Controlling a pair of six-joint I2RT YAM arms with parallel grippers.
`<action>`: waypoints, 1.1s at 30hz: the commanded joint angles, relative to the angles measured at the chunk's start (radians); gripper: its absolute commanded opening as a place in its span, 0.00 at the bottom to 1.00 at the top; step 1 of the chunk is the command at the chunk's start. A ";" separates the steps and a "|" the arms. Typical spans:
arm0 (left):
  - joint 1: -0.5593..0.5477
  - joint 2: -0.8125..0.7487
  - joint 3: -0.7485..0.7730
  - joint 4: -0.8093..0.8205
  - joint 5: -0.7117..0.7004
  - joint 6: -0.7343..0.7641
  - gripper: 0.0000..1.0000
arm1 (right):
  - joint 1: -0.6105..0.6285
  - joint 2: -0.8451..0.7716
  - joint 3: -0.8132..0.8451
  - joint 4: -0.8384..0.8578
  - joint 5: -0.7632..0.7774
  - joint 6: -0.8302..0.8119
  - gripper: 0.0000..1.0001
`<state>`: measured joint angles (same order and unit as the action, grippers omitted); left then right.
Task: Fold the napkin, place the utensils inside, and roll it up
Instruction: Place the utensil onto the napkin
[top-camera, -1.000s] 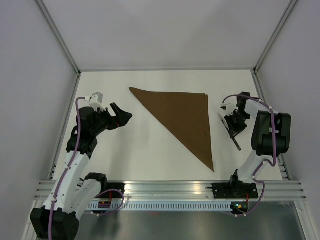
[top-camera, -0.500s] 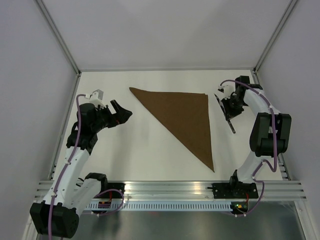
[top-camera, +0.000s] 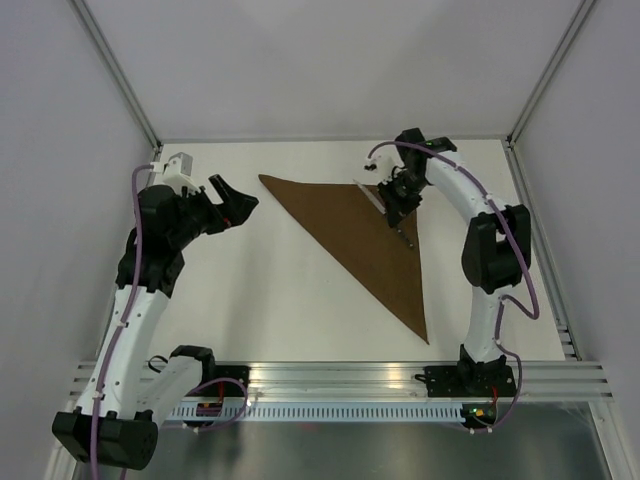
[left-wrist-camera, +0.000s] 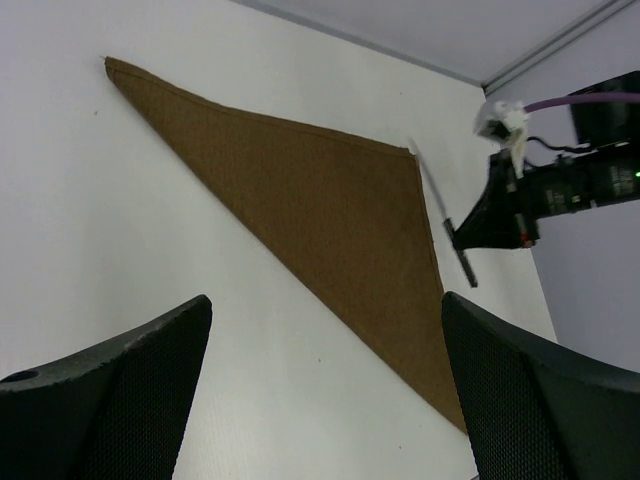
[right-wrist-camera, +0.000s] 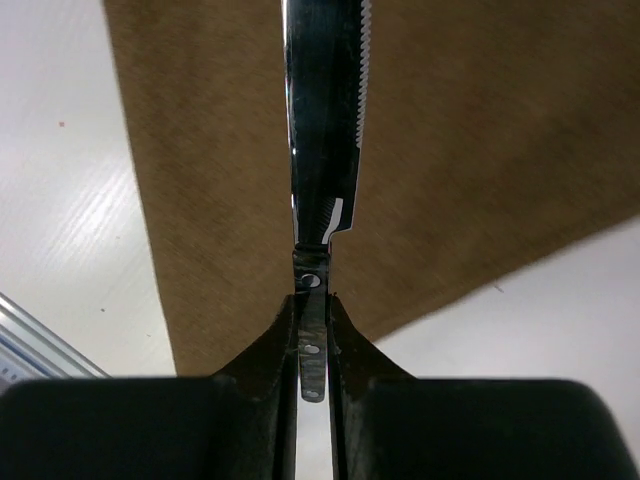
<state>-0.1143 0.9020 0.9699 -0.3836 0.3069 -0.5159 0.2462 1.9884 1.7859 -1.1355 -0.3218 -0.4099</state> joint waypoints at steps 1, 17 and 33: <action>0.002 -0.011 0.096 -0.086 -0.028 -0.024 1.00 | 0.099 0.087 0.069 -0.053 -0.023 0.080 0.01; 0.002 -0.043 0.151 -0.176 -0.066 -0.015 1.00 | 0.300 0.283 0.210 0.008 -0.046 0.213 0.00; 0.002 -0.040 0.125 -0.176 -0.071 -0.001 1.00 | 0.323 0.340 0.135 0.092 -0.023 0.261 0.00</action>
<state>-0.1143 0.8703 1.0821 -0.5491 0.2371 -0.5156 0.5594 2.3013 1.9217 -1.0538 -0.3824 -0.2085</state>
